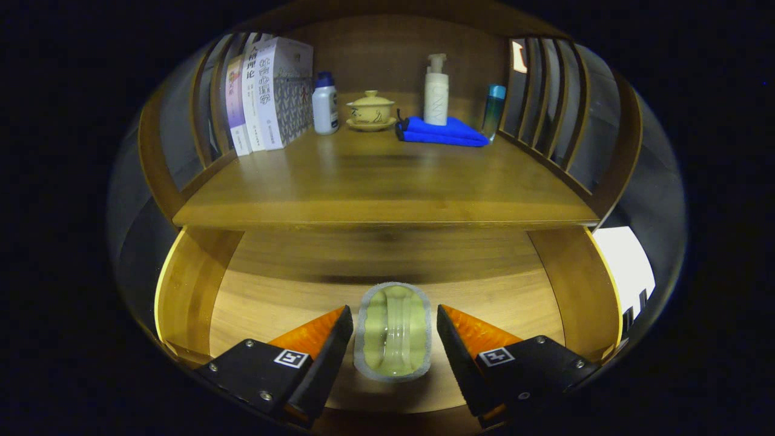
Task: Pull open the drawer, take out the items inside it, and place them on the countertop above the cabinet.
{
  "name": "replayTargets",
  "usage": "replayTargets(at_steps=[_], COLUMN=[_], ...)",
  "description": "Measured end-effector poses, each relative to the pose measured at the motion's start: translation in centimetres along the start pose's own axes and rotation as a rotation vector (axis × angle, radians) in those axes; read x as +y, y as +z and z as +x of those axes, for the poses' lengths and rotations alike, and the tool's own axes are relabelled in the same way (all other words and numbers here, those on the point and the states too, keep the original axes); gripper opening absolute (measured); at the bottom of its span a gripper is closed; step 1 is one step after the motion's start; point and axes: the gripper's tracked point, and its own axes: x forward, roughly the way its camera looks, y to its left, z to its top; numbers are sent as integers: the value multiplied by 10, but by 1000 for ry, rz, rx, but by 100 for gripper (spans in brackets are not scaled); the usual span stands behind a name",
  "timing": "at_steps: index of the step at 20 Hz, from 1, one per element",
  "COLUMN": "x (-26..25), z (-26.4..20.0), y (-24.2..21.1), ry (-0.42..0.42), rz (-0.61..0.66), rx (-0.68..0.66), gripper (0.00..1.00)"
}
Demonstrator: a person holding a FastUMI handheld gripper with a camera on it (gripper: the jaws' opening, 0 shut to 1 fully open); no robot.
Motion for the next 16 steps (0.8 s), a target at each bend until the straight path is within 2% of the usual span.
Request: replayTargets(at_steps=[6, 9, 10, 12, 16], x=[1, 6, 3, 2, 2], z=[14, 16, 15, 15, 8], y=[-14, -17, -15, -16, -20], ry=[-16, 13, -2, 8, 6], rz=[-72, -50, -32, -13, 41], rx=[73, 72, 56, 40, 27], gripper=[64, 45, 42, 24, 16])
